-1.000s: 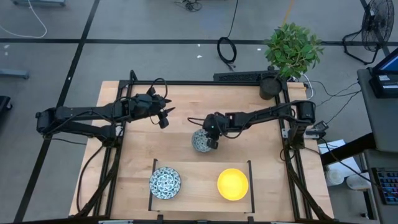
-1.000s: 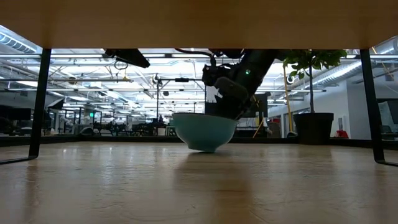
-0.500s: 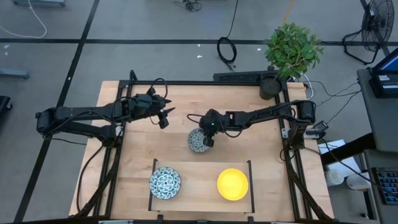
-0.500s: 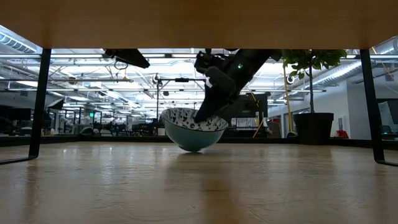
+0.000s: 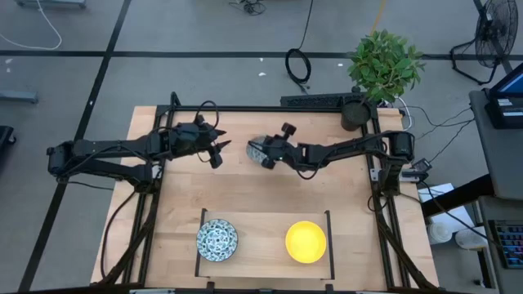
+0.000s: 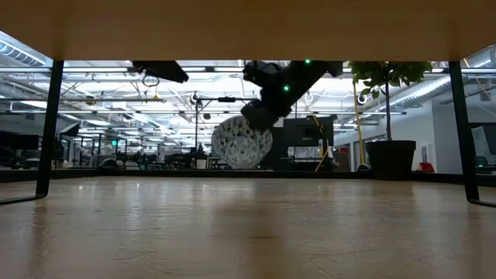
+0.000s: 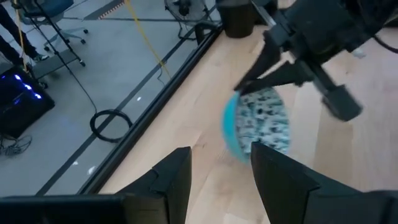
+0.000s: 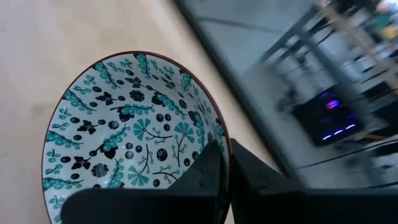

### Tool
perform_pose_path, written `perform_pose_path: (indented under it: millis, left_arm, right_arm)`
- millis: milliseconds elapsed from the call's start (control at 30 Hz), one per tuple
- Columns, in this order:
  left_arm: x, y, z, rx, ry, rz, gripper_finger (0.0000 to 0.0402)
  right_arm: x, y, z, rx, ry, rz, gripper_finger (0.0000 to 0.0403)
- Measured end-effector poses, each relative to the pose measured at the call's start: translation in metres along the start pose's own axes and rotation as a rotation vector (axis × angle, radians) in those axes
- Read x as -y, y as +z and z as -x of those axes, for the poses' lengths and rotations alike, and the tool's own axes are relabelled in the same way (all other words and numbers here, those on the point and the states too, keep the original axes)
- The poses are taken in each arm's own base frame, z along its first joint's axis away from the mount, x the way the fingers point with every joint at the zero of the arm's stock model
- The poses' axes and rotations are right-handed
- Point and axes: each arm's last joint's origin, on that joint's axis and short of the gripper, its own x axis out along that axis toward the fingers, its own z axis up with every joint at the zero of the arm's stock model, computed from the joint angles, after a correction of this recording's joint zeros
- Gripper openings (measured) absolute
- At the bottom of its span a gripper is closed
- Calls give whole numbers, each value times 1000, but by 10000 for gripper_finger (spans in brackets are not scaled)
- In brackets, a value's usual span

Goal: Pick & Place Mini bowls
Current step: Stack the white bowl on the white bowl on the shelf

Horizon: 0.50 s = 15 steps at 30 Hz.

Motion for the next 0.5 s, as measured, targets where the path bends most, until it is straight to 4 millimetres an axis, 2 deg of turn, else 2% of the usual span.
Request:
perform_pose_path:
  millis: [233,500]
  left_arm:
    - [7,2,-11,37,-135,0,170]
    - [12,-2,-36,31,-70,-20,170]
  right_arm:
    - [12,23,0,176,-131,31,1]
    - [21,41,7,315,-244,65,0]
